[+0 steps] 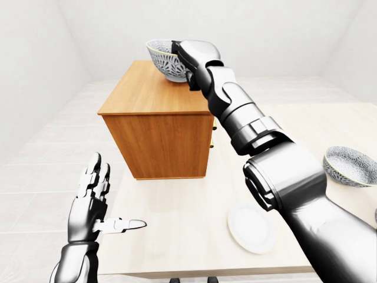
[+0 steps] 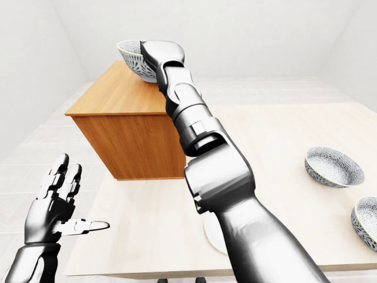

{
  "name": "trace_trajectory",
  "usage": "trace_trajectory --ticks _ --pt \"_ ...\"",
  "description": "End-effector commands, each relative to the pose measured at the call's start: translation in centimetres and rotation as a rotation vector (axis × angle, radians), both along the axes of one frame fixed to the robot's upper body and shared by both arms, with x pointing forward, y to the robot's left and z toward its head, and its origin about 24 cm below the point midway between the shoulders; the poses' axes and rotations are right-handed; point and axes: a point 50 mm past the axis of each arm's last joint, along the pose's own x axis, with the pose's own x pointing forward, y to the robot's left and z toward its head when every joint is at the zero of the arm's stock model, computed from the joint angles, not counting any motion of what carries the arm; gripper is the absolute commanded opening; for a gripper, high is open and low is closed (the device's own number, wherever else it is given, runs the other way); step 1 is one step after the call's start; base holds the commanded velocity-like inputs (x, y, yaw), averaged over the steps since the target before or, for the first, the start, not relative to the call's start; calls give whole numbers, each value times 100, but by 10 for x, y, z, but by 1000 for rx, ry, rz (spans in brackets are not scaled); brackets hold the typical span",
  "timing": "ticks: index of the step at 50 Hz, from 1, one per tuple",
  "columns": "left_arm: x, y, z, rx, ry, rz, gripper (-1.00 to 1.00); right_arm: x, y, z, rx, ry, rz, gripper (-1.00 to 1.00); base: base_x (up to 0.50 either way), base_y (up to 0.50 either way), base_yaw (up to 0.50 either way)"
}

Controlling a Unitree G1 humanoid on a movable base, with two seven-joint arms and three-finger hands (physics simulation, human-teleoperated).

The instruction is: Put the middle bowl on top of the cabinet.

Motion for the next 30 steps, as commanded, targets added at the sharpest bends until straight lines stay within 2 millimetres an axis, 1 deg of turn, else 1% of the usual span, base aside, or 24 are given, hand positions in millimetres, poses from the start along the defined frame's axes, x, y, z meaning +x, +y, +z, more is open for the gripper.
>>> trace_trajectory --ticks 1,12,21,30 --pt "0 -1 1 4 -2 -2 100 -1 2 4 31 -30 8 -100 0 0 0" --pt "1 -3 2 4 -5 -6 100 -1 3 -3 18 -19 9 -100 0 0 0" --pt "3 -3 -2 2 2 -9 100 0 4 -11 8 -12 6 -100 0 0 0" --pt "2 -2 -1 0 0 -6 100 -1 6 -9 7 -14 11 -100 0 0 0"
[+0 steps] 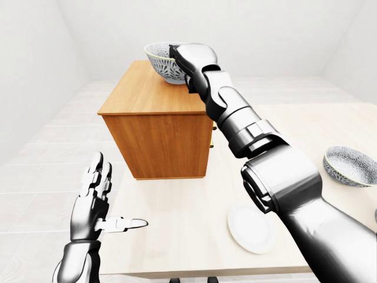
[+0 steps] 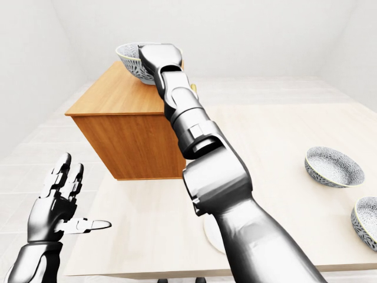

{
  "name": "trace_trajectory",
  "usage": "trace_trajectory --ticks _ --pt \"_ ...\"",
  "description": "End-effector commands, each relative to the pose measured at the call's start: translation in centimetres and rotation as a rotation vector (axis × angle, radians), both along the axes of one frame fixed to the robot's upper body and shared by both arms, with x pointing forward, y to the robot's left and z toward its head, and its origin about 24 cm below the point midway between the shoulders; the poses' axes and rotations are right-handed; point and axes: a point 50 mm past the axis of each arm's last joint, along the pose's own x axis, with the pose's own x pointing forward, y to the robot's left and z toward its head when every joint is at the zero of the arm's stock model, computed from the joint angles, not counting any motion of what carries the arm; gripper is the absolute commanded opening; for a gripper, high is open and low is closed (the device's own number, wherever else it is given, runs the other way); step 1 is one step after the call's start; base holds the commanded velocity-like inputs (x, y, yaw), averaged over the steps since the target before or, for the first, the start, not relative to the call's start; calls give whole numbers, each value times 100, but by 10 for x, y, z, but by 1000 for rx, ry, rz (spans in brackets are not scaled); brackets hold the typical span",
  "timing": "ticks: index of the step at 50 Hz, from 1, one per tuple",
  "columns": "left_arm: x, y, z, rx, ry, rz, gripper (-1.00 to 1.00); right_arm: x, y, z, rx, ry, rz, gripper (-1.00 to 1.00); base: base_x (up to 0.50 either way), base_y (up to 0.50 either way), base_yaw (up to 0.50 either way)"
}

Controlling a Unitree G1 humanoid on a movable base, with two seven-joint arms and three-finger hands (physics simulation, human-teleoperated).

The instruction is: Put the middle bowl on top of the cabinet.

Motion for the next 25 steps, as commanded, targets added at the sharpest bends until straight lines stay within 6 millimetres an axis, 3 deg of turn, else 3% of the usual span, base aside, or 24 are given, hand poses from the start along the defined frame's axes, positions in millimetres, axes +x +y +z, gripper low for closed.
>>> trace_trajectory --ticks 1,20,25 --pt "-1 0 0 -2 -1 1 100 0 1 -2 63 10 13 -100 0 0 0" --pt "-4 0 -4 1 3 -4 100 -1 4 -6 45 10 19 -100 0 0 0" --pt "-3 1 -3 -1 3 -3 100 -1 4 -7 45 9 18 -87 0 0 0"
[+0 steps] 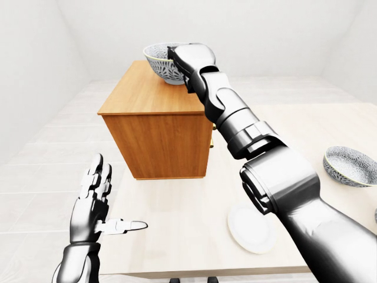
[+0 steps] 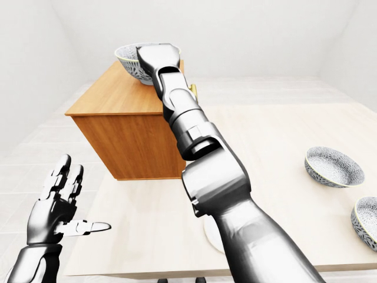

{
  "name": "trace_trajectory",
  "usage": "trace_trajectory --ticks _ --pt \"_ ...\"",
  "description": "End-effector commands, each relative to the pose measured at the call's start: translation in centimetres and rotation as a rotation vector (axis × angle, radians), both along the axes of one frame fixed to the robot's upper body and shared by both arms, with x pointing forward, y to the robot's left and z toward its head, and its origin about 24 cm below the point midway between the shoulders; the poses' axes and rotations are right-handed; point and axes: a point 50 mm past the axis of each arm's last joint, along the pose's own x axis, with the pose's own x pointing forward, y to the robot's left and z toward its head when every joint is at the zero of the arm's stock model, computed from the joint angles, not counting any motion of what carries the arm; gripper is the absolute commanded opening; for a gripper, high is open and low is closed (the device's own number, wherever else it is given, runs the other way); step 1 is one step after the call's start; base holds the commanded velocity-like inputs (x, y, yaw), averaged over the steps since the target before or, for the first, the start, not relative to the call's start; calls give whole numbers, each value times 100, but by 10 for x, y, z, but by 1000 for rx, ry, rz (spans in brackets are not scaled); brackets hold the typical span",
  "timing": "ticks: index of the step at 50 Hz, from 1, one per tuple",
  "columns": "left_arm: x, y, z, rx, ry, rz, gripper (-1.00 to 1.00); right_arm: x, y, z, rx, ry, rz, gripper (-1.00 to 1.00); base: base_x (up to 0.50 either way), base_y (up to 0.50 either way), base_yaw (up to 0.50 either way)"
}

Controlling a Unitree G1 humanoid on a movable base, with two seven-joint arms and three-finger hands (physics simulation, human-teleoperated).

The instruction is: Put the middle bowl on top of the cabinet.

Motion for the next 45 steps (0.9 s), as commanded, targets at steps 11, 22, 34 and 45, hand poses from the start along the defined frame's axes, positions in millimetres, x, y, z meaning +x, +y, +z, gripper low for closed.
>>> trace_trajectory --ticks 11,22,34,45 --pt "1 0 -1 -3 3 1 100 0 0 -3 85 33 18 -72 0 0 0" --pt "1 0 -1 -2 4 1 100 0 1 -5 77 33 17 -55 0 0 0" --pt "3 1 -2 -5 6 4 100 1 1 -8 63 38 14 -27 0 0 0" --pt "2 2 -2 -5 4 4 100 1 1 -9 58 37 14 1 0 0 0"
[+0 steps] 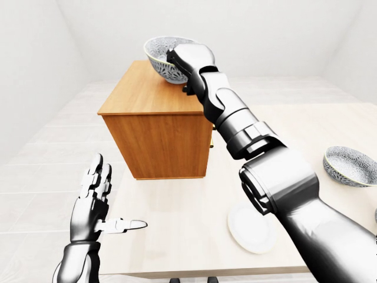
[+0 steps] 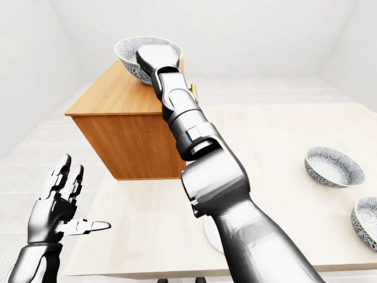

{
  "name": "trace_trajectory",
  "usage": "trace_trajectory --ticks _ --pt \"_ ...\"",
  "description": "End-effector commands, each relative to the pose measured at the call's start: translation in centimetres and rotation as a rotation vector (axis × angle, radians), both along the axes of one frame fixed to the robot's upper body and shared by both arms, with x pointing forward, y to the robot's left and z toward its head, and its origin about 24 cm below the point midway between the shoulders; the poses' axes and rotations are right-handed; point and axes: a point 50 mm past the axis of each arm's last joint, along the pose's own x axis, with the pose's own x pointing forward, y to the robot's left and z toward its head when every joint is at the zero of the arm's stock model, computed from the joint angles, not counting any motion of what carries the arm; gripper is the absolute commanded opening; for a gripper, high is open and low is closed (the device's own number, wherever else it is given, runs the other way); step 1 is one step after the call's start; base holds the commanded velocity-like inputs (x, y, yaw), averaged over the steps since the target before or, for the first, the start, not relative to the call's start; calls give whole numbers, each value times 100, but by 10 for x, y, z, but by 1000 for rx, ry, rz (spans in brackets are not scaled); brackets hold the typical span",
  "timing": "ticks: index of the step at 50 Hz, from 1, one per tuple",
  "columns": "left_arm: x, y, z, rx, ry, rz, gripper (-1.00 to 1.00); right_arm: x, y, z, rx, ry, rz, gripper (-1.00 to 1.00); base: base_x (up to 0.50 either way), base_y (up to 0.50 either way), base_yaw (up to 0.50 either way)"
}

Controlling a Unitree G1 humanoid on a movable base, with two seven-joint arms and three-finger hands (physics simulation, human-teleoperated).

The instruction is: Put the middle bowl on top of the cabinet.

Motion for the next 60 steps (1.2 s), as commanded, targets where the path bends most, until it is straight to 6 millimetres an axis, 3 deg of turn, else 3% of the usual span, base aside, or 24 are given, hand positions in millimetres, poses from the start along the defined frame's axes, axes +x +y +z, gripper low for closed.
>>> trace_trajectory --ticks 1,12,42,46,60 --pt "0 1 0 0 -1 1 100 2 -1 -11 14 41 0 2 0 0 0" --pt "1 0 1 2 -4 1 100 2 -1 -12 12 44 -1 24 0 0 0" --pt "2 -2 -2 3 4 -2 100 2 -3 -4 37 24 -2 32 0 0 0" --pt "1 -2 -2 3 4 -2 100 1 -3 0 47 18 0 49 0 0 0" --pt "1 -1 -2 2 4 0 100 0 -2 5 53 7 5 73 0 0 0"
